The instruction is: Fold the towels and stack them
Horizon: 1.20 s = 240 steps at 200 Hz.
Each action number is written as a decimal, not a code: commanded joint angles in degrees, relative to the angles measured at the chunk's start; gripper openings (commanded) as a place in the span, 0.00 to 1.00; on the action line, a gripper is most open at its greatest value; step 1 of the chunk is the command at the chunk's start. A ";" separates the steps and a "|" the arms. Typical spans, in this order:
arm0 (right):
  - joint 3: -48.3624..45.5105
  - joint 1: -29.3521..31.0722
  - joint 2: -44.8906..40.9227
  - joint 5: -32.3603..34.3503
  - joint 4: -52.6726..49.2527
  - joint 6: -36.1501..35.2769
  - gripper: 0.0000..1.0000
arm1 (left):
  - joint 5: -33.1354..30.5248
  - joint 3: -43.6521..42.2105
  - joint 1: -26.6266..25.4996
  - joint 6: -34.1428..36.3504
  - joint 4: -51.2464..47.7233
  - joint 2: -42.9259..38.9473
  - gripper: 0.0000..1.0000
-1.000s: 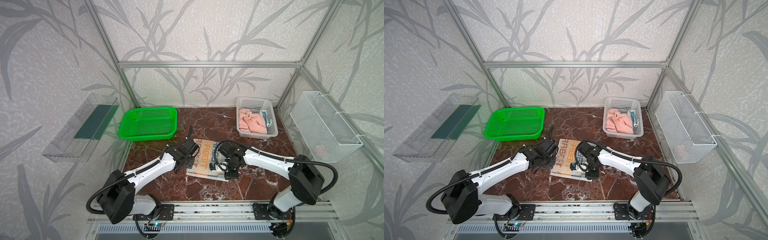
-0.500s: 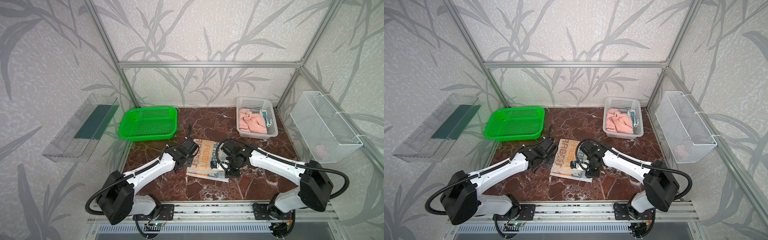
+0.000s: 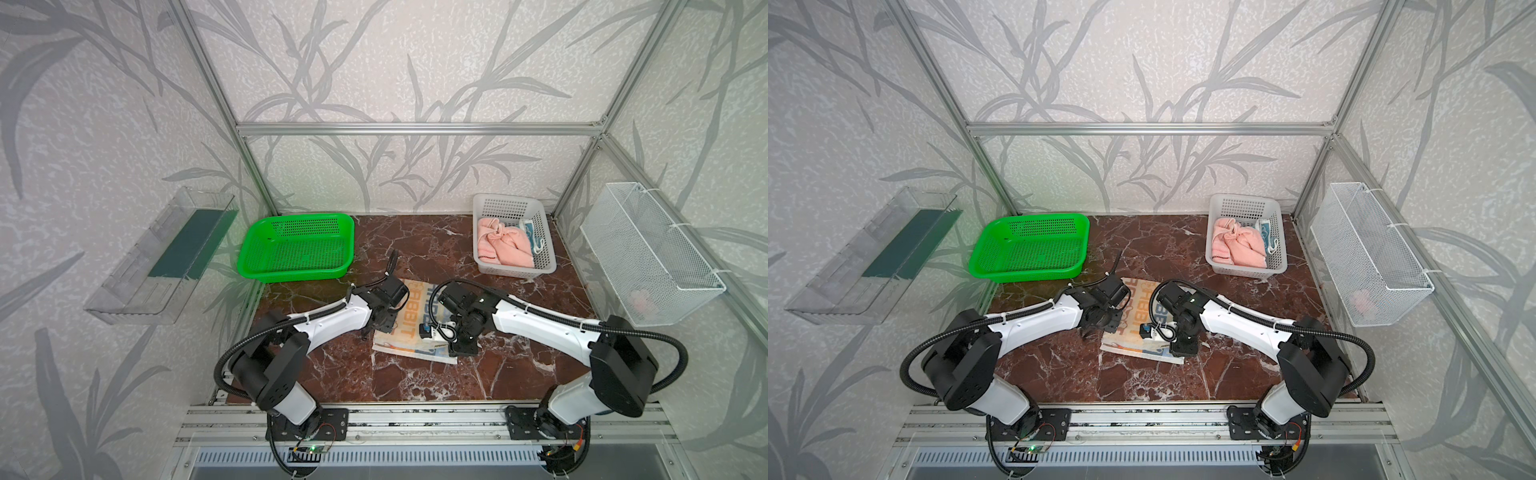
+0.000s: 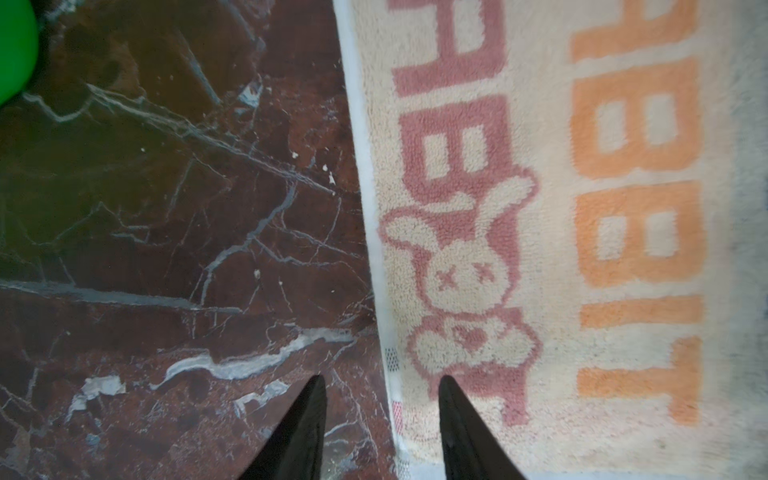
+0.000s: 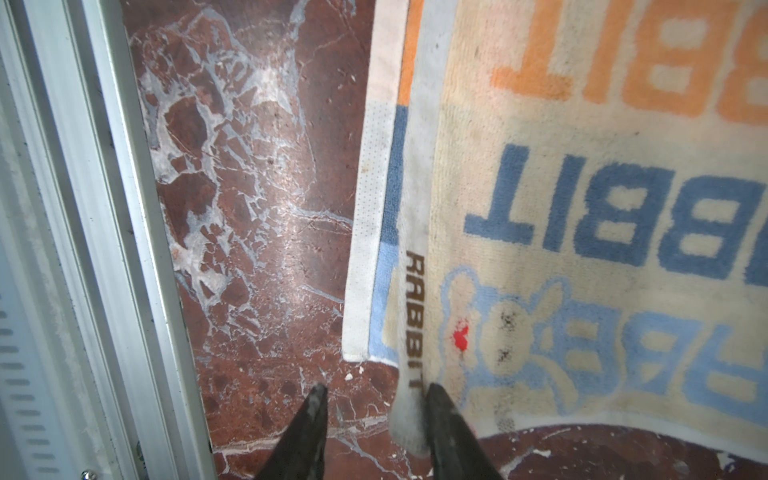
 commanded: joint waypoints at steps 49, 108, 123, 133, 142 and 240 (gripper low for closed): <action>-4.24 0.48 -6.69 1.20 3.86 -0.66 0.41 | 1.38 -0.58 -0.13 -1.35 2.68 7.15 0.45; -10.11 0.48 -13.49 3.71 9.29 -1.59 0.41 | 0.41 -1.08 -0.08 -1.98 2.65 11.62 0.44; -10.61 0.46 -15.30 4.10 9.47 -2.17 0.42 | 0.17 -1.15 -0.11 -1.98 2.79 12.07 0.44; -11.13 0.39 -16.68 4.59 9.74 -2.54 0.42 | -0.16 -1.24 -0.07 -1.94 2.88 12.40 0.44; -11.94 0.39 -18.11 5.19 10.91 -2.64 0.44 | -0.36 -1.24 -0.01 -1.96 2.81 12.68 0.44; -14.55 0.39 -26.42 8.69 16.27 -2.02 0.69 | -0.53 -1.24 -0.01 -2.16 2.71 12.72 0.44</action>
